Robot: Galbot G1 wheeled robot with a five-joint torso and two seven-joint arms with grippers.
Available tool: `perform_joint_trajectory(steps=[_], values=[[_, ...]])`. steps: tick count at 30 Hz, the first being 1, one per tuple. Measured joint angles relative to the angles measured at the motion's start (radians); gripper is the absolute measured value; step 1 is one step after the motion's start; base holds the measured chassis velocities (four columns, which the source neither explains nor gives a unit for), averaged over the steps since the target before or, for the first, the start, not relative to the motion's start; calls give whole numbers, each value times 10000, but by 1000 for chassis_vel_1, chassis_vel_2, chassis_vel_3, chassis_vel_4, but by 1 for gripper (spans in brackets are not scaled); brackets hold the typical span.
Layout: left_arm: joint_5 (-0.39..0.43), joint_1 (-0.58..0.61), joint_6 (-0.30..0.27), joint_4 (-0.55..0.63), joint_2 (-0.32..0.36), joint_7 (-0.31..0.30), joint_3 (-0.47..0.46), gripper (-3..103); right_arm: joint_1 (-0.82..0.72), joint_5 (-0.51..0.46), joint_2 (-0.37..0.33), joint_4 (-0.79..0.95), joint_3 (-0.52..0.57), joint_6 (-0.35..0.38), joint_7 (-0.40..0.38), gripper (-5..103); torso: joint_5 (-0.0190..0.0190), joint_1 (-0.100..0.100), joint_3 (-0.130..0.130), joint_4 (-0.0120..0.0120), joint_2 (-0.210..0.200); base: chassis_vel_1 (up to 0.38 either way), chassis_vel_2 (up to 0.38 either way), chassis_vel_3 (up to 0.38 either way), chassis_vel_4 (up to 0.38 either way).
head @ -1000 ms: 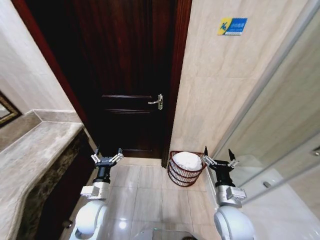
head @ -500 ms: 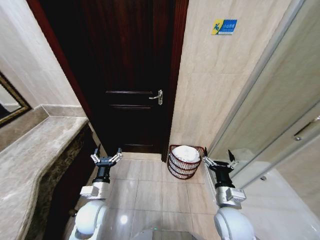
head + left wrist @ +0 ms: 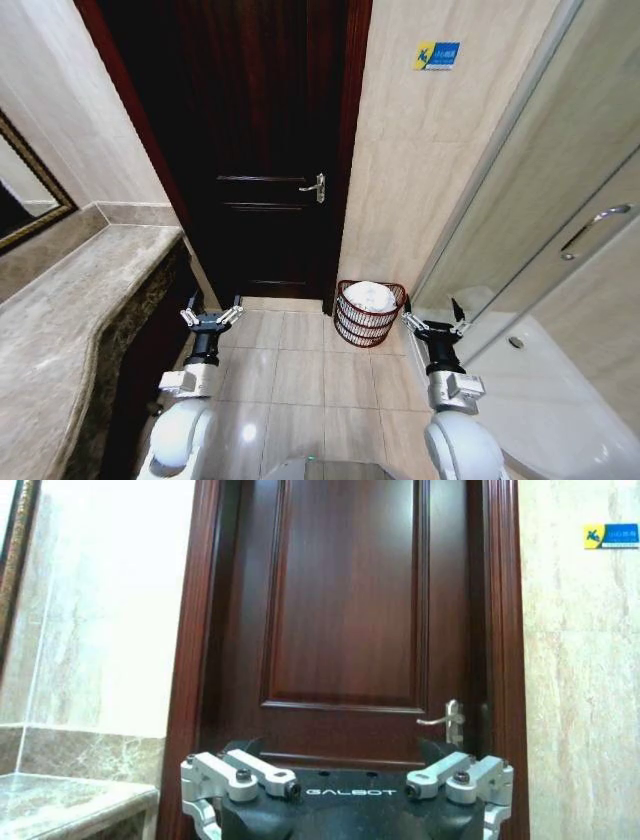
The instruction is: Discard the used towel into the hamper.
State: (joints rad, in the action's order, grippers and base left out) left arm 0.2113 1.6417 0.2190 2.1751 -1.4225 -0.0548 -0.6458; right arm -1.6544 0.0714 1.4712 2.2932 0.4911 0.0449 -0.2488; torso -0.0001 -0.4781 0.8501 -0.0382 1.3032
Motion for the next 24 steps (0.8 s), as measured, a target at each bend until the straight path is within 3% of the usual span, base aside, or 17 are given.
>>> perform_joint_trajectory(steps=[24], values=[[98, -26, 217, -220, 165, 199, 18, 100, -150, 171, 40, -104, 7, -164, -73, 100, 1, 6, -5, 1, -10, 97, -100, -104, 93]])
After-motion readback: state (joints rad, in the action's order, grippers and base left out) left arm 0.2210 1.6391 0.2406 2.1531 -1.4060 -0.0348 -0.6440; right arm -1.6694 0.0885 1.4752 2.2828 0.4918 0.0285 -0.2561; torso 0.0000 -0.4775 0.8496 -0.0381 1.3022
